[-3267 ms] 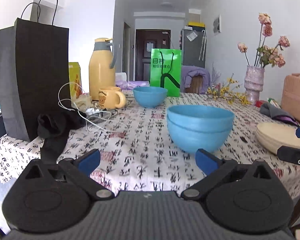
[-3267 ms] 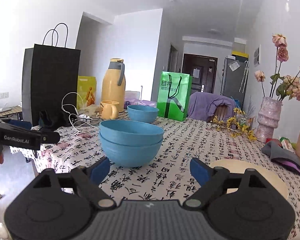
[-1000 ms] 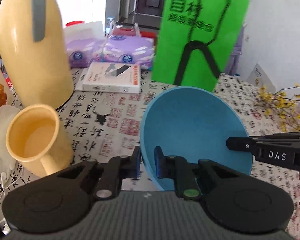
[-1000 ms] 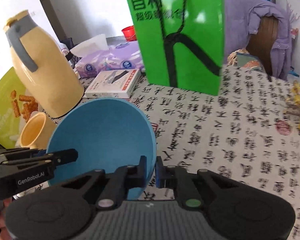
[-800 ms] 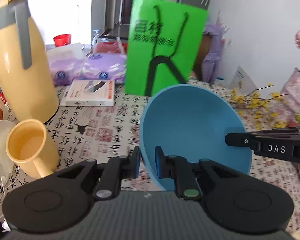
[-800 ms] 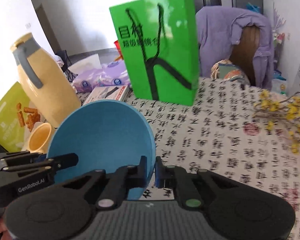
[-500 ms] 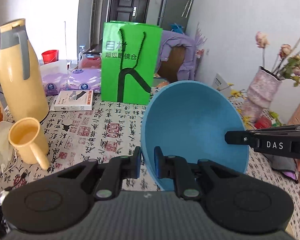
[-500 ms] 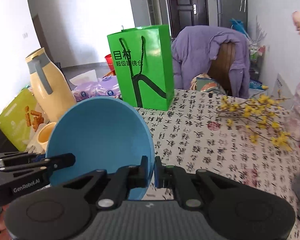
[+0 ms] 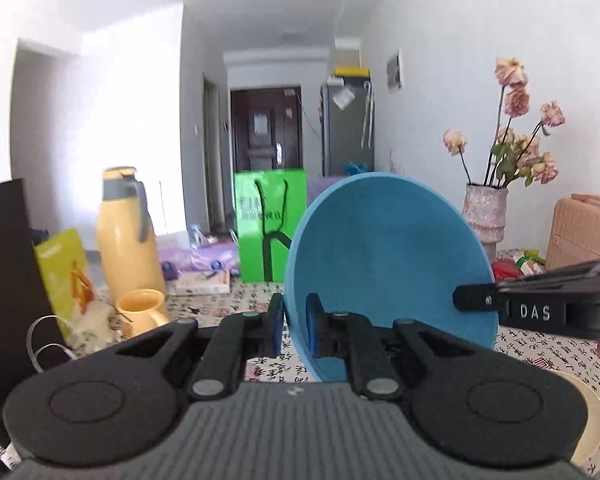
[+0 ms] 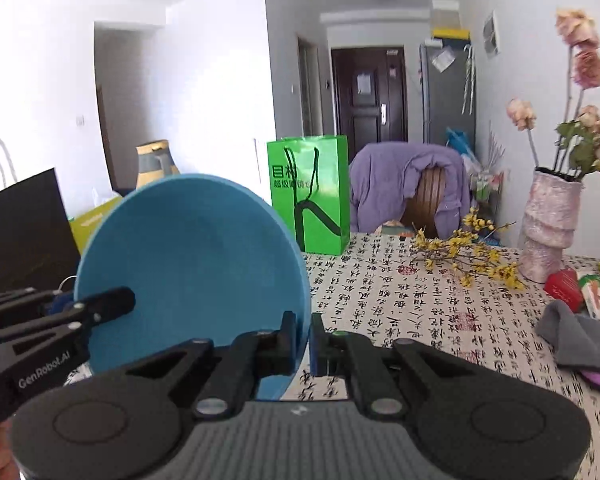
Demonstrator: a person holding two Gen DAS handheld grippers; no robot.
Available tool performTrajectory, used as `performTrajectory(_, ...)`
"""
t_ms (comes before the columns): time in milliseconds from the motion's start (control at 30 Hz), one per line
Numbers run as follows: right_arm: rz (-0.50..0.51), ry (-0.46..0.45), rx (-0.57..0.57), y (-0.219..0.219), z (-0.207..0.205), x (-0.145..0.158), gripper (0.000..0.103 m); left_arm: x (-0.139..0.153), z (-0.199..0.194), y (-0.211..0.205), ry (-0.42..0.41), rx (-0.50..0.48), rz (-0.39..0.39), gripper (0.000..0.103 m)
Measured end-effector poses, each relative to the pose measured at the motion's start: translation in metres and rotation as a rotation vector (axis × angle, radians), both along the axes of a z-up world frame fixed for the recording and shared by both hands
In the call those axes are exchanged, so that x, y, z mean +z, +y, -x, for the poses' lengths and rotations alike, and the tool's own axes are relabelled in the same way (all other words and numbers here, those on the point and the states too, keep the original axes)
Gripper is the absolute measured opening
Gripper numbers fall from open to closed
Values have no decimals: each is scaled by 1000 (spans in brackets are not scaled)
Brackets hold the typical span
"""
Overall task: Organize plates and bowls
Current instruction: 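Lift the blue bowl with the left gripper and carry it over the nested bowls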
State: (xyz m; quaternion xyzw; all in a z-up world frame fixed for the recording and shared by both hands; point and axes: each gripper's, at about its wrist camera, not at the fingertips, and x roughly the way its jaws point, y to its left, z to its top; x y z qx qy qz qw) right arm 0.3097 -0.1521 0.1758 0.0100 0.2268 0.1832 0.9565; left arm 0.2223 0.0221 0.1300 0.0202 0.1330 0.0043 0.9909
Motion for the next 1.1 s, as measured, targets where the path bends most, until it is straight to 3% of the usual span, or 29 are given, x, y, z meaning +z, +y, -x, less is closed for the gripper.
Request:
performTrajectory(100,-2,-72,-19,3,58,-11,6,-15,53,2,-32,18,32,10)
performTrajectory(200,32,-130,-39,9,113,-28,6,-34,95,1,-25,28,-7,10)
performTrajectory(367,-16,-43,2,11,160,-59,6,-59,126,18,72,55,34,10)
performTrajectory(533,8,-10,53,30,165,-75,7,-64,129,34,73,103,51,10)
performTrajectory(767,-3,3,56,39,158,-74,7,-66,120,41,77,105,76,10)
performTrajectory(1100,-29,-14,68,43,107,-52,7,-45,61,53,47,89,78,10)
